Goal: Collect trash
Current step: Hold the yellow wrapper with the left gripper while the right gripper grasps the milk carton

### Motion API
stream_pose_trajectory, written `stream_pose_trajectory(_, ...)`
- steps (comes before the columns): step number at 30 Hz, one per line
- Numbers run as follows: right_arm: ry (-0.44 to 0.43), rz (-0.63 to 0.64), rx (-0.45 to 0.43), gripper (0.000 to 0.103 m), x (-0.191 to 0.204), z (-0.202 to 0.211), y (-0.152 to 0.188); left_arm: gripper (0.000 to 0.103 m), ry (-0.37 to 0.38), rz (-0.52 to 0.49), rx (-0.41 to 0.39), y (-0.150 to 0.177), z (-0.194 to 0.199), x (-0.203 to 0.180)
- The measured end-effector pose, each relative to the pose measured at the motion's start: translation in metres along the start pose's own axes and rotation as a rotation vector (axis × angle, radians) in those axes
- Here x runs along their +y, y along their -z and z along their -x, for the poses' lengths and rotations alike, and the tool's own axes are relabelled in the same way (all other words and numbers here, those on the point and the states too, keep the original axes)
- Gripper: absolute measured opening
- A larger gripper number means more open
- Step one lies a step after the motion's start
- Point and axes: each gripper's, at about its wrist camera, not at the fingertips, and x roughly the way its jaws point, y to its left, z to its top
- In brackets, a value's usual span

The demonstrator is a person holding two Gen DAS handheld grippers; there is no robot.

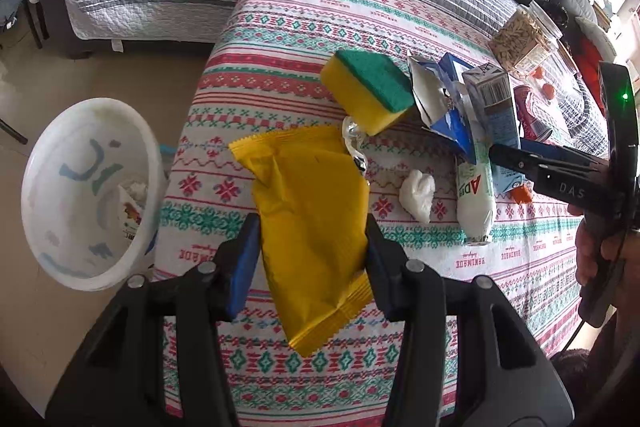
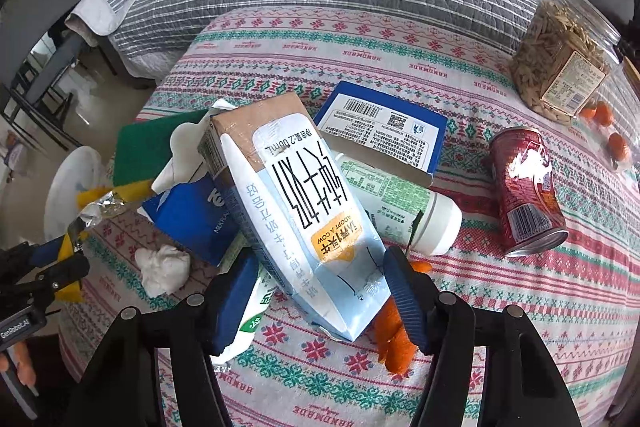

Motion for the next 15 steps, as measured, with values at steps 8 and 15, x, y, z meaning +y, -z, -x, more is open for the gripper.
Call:
stream_pose_trajectory(8, -0.005, 0.036, -0.026, 0.036, 0.005, 0.024, 0.008, 0.051, -0.004, 0.002, -0.018, 0.007, 0.011, 0.006)
stream_pose_trajectory(15, -0.047, 0.019, -0.006, 0.066, -0.003, 0.024, 0.019, 0.051, 0.007, 0.011, -0.029, 0.013, 0.019, 0.01)
